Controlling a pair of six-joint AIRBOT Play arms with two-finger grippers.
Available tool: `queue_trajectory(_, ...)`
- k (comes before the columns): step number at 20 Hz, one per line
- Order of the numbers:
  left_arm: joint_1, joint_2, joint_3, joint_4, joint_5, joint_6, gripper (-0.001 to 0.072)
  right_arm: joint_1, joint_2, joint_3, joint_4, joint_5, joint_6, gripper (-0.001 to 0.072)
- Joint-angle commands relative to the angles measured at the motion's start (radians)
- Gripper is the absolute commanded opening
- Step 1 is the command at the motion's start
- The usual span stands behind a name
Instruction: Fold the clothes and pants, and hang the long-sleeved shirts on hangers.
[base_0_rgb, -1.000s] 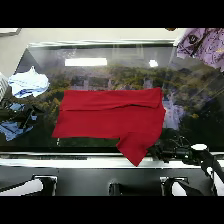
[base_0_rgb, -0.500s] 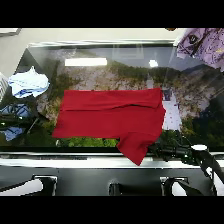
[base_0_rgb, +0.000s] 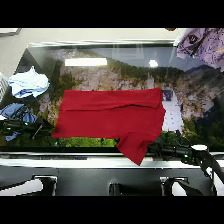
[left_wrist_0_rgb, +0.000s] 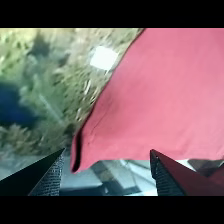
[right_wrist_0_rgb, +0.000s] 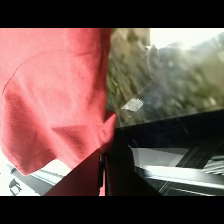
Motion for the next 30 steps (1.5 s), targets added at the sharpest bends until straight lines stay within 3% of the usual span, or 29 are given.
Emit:
queue_trajectory(1, -0.001, -0.004, -0.003, 0.03, -0.023, -0.003, 0.0618, 0.0, 0.001, 0.0, 0.002, 0.002, -0.001, 0.0026)
queue_trajectory(10, -0.078, -0.1, -0.002, 0.002, 0.011, -0.003, 0.0595, 0.0, 0.001, 0.0, 0.002, 0.002, -0.001, 0.0026)
queue_trajectory(11, -0.087, -0.101, -0.002, 0.0, 0.019, -0.003, 0.0511, 0.0, 0.001, 0.0, 0.002, 0.0, -0.001, 0.0026)
queue_trajectory(12, -0.095, -0.102, -0.002, 0.0, 0.021, -0.002, 0.0256, 0.0, 0.001, 0.0, 0.002, -0.001, -0.001, 0.0026)
queue_trajectory(13, -0.098, -0.102, -0.002, -0.003, 0.02, 0.002, 0.0094, 0.0, 0.001, 0.0, 0.002, -0.001, -0.002, 0.0026)
queue_trajectory(14, -0.099, -0.101, -0.002, -0.008, 0.015, 0.013, 0.0016, 0.0, 0.001, 0.0, 0.002, -0.001, -0.005, 0.0026)
queue_trajectory(19, -0.098, -0.002, -0.002, 0.006, 0.015, -0.048, 0.0014, 0.0, 0.111, 0.039, -0.017, 0.013, 0.04, 0.0024)
queue_trajectory(21, -0.099, 0.083, -0.002, 0.032, 0.011, -0.091, 0.0013, 0.0, 0.218, 0.045, -0.057, 0.077, 0.116, 0.0024)
queue_trajectory(28, -0.099, 0.412, -0.003, 0.251, -0.074, -0.367, 0.0013, 0.0, 0.725, 0.067, -0.265, 0.465, 0.486, 0.0023)
queue_trajectory(30, -0.099, 0.476, -0.002, 0.282, -0.063, -0.378, 0.0014, 0.0, 0.822, 0.12, -0.304, 0.498, 0.55, 0.0023)
